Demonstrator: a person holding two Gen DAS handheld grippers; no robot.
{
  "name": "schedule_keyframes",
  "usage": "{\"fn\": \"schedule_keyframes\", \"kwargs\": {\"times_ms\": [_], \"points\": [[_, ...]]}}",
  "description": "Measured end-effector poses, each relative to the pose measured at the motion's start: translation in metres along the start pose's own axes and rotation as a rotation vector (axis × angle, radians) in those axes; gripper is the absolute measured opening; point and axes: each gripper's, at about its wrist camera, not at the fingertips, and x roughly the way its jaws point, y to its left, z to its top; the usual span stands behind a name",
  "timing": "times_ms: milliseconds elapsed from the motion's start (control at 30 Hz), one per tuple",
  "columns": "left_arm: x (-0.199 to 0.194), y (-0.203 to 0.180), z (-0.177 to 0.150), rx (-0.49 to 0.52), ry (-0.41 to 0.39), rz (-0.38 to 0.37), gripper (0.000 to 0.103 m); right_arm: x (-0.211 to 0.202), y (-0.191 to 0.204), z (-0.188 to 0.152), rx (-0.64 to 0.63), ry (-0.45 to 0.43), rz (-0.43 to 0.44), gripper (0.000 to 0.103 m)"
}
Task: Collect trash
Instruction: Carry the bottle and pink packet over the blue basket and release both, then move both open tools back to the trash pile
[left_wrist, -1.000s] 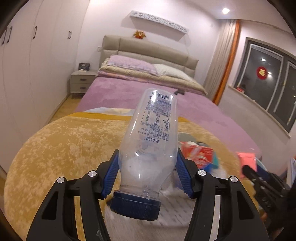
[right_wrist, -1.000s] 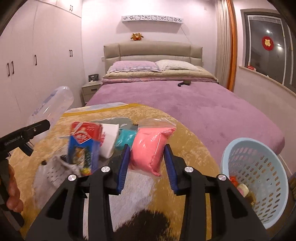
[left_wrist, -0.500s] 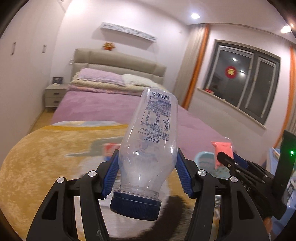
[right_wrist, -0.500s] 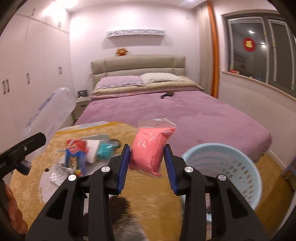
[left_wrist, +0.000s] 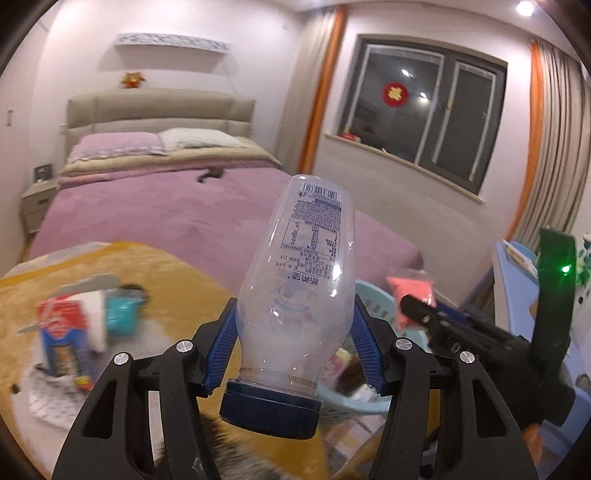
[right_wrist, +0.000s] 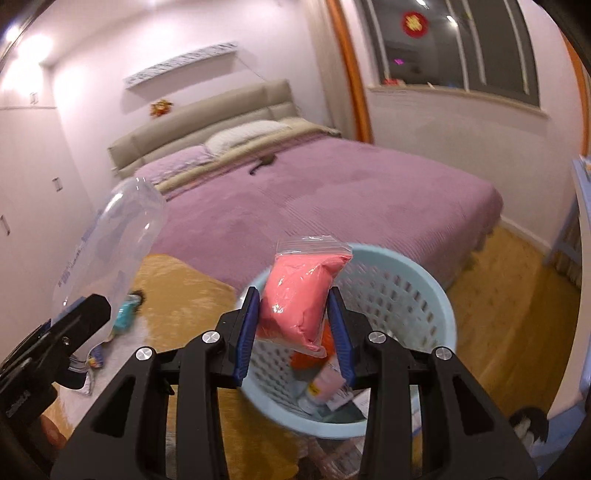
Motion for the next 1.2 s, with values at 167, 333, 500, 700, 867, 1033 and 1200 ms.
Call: {"fn": "schedule_keyframes", "kwargs": {"times_ms": [167,333,500,700,867,1033,1200], "points": [[0.040,-0.014,-0.003,0.020,0.067,-0.039,0.056,0.027,-0.034,-0.004,0.077,0.077,-0.039,0.035],[0.071,-0.016,-0.009,0.027,0.120,-0.055,0.056,0.048,-0.057,-0.008,0.119,0.130,-0.052,0.035],[0.086,-0.020,-0.014,0.060,0.137,-0.051,0.069,0.058,-0.062,-0.011,0.138,0.158,-0.062,0.043],[0.079,-0.014,-0.019,0.084,0.134,-0.024,0.076,0.068,-0.074,-0.019,0.199,0.210,-0.019,0.054],[0.060,-0.002,-0.021,0.054,0.114,-0.018,0.076,0.061,-0.065,-0.020,0.179,0.202,-0.002,0.054],[0.036,0.006,-0.021,0.017,0.083,-0.007,0.076,0.048,-0.045,-0.017,0.134,0.180,0.026,0.054],[0.005,0.025,-0.022,-0.015,0.037,0.016,0.076,0.030,-0.012,-0.015,0.057,0.145,0.060,0.054]]}}
